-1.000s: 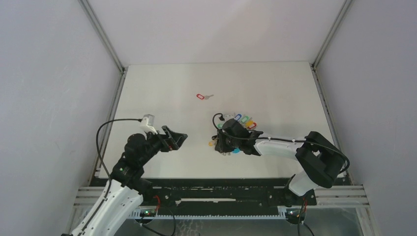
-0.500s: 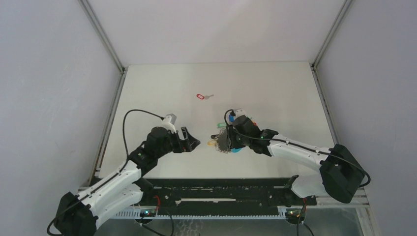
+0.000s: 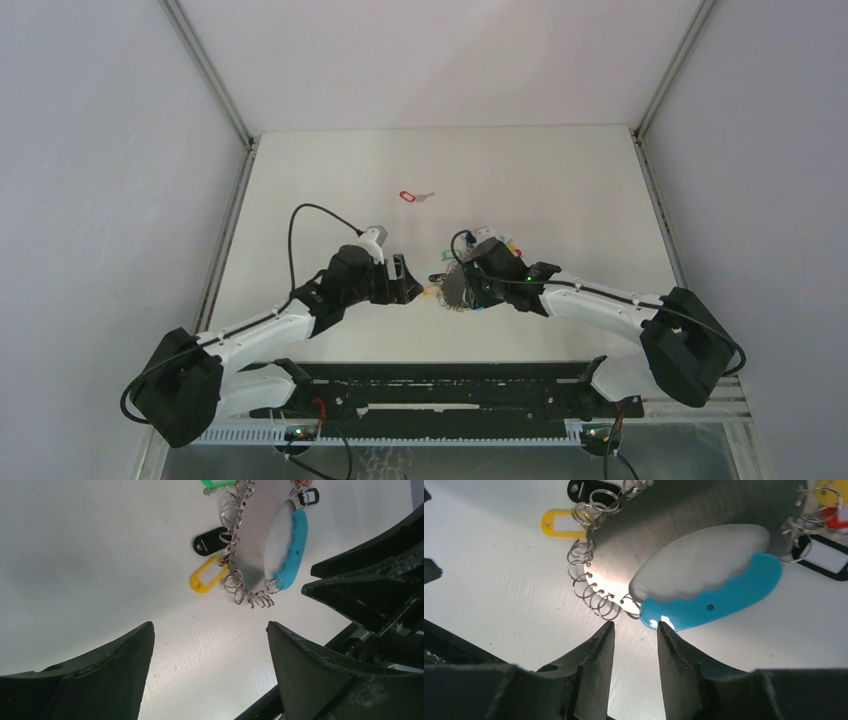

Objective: Put the keys on the keyring

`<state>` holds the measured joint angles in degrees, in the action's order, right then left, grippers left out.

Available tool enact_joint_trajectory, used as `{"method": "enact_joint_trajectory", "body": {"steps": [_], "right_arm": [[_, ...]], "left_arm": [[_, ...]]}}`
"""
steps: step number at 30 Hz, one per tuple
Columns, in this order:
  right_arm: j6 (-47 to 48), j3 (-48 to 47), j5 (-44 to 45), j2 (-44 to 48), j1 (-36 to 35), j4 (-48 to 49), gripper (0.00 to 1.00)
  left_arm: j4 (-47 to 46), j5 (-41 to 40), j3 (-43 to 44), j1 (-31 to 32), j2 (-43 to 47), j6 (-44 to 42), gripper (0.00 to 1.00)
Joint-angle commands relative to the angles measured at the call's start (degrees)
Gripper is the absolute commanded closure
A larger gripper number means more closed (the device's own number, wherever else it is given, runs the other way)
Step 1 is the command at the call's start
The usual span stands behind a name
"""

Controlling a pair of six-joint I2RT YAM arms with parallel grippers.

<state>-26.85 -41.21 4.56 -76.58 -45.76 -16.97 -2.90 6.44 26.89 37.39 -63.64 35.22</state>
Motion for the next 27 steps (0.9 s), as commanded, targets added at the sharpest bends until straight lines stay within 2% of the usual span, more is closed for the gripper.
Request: {"method": "enact_joint_trajectory", "body": {"steps": [1, 11, 21, 27], "right_arm": [[4.1, -5.7, 3.1, -3.2, -3.5, -2.5, 0.64], [6.0, -14.1, 4.6, -9.3, -11.3, -7.8, 0.72], [7.5, -19.6, 9.6, -16.8, -15.1, -11.8, 0.79], [7.5, -20.8, 12.3, -18.9, -15.7, -12.7, 0.80]], "left_arm": [[-3.8, 1.0, 3.9, 0.3, -3.0, -1.3, 0.13], [-5.6, -3.1, 1.5, -1.0, -3.4, 0.8, 0.13], [-9.9, -3.6, -3.1, -4.4, -2.1, 5.8, 0.12], [-9.3, -4.8, -3.6, -4.8, -1.9, 6.2, 0.12]]}}
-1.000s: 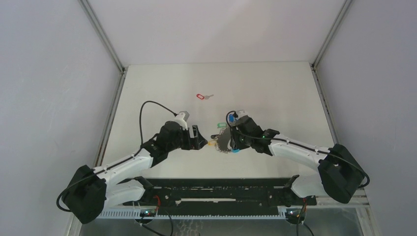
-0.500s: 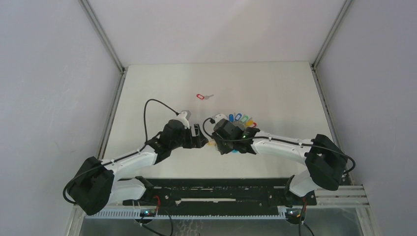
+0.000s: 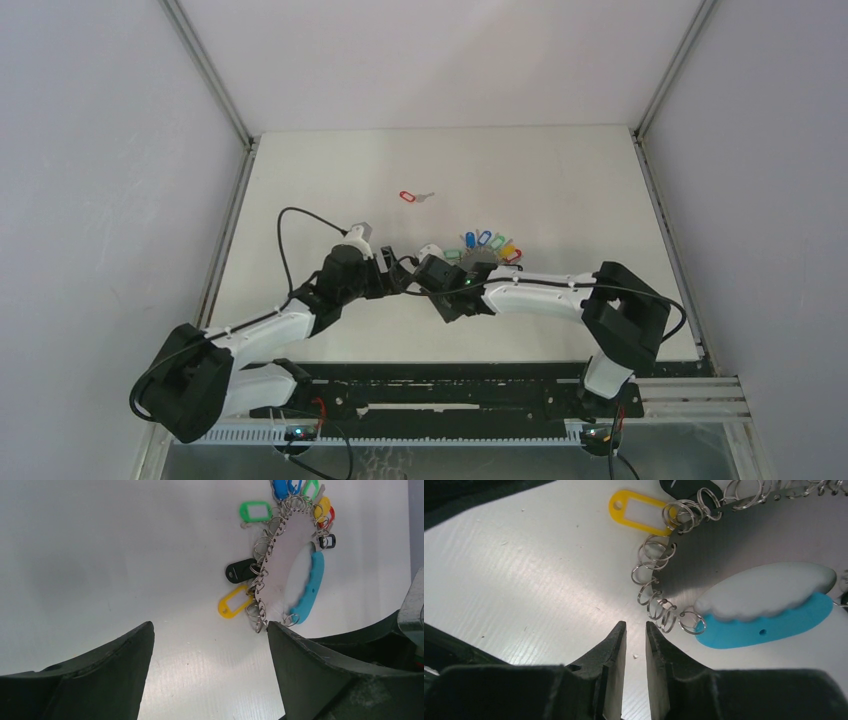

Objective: Put the keys on the keyring

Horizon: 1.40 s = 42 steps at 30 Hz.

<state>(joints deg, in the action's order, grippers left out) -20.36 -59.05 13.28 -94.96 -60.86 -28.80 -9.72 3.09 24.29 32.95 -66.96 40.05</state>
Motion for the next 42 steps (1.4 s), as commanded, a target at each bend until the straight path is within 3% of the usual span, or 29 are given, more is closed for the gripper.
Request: {"method": "enact_joint_trajectory", "body": {"steps": [1, 22, 42], "right_arm": [[1.1, -3.0, 3.8, -0.8, -0.6, -0.8, 0.80], [1.5, -3.8, 4.3, -3.4, -0.6, -1.4, 0.88], [2.5, -4.7, 7.5, -5.4, -0.7, -2.5, 0.86]], "left_arm": [[-2.4, -1.7, -1.1, -0.3, 1.5, 1.4, 0.12], [-2.1, -2.1, -1.4, -0.8, 2.1, 2.0, 0.12], [-2.1, -1.3, -1.1, -0.8, 1.8, 2.0, 0.12]]}}
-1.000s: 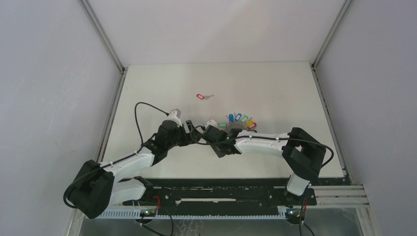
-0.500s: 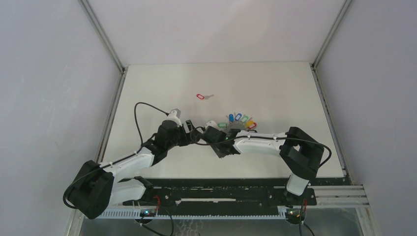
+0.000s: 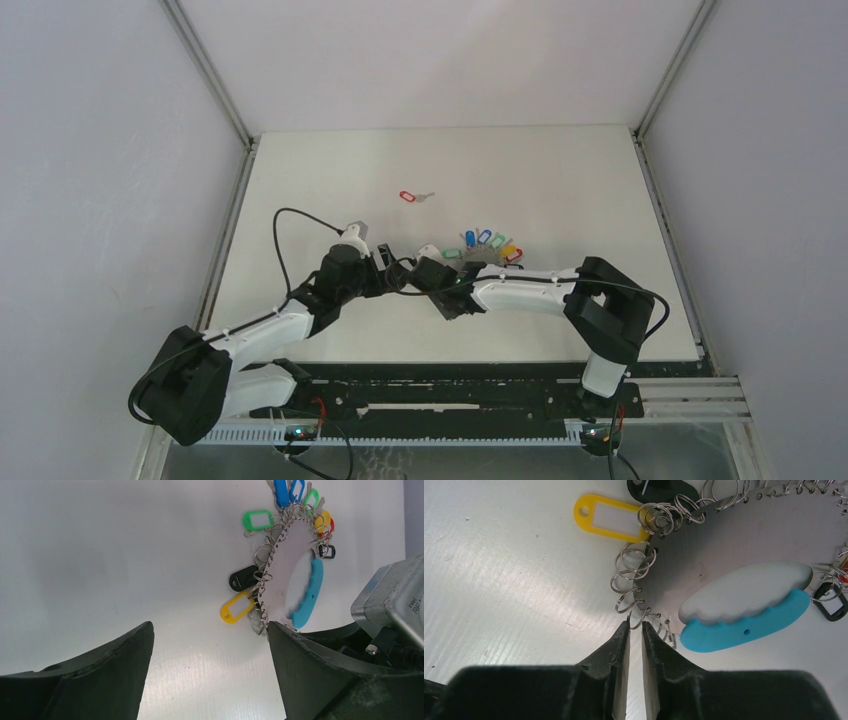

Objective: Put the keys on the keyring

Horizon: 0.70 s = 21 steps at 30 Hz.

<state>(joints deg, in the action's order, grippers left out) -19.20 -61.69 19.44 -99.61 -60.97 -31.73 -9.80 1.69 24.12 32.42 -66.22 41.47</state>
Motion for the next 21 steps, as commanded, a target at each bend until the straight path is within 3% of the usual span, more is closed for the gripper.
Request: {"method": "enact_joint_trajectory", "body": {"steps": [1, 21], "right_arm": [[1.4, -2.0, 1.3, -0.8, -0.6, 0.4, 0.86], [1.0, -2.6, 3.9, -0.2, 0.5, -1.2, 0.74]], "left_arm": [[-1.9, 0.1, -0.9, -0.3, 1.1, 0.5, 0.12], [-1.4, 0.1, -1.1, -0.3, 2.0, 0.5, 0.11]]}}
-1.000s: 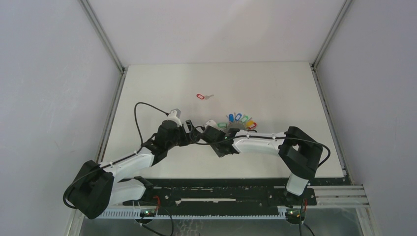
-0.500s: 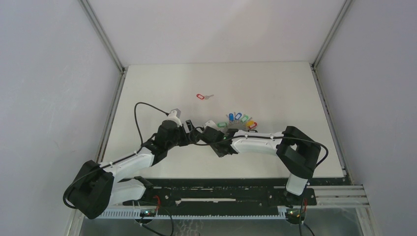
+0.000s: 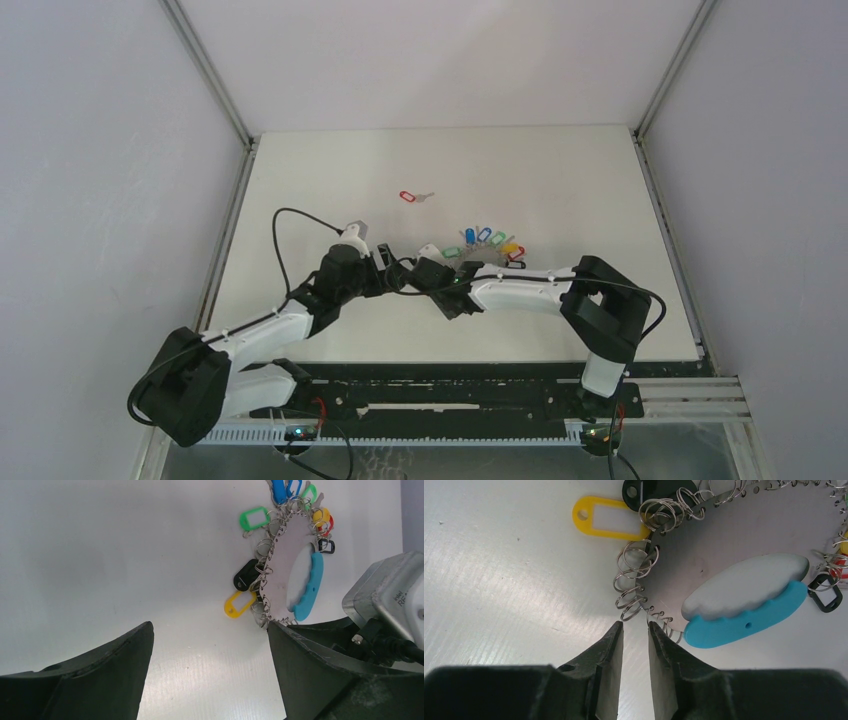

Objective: Put the keys on the keyring

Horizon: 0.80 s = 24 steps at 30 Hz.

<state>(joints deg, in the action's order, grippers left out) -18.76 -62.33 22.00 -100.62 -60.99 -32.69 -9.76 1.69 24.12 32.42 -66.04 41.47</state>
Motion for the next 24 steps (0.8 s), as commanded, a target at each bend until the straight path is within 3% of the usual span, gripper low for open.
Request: {"method": "enact_joint_trajectory", "body": {"steps": [1, 12, 24], "right_arm": [[0.5, -1.9, 1.4, 1.2, 0.7, -0.5, 0.73], [-1.9, -1.9, 2.5, 5.6, -0.7, -0.6, 0.71], [-9.0, -1.9, 8.2, 3.4, -2.8, 0.8, 0.88]], "left_arm": [[-1.3, 0.0, -1.0, -0.3, 1.9, 0.5, 0.12], [-1.1, -0.1, -1.2, -0.3, 2.6, 0.5, 0.11], [-1.2, 0.3, -1.5, -0.2, 3.0, 0.6, 0.11]]}}
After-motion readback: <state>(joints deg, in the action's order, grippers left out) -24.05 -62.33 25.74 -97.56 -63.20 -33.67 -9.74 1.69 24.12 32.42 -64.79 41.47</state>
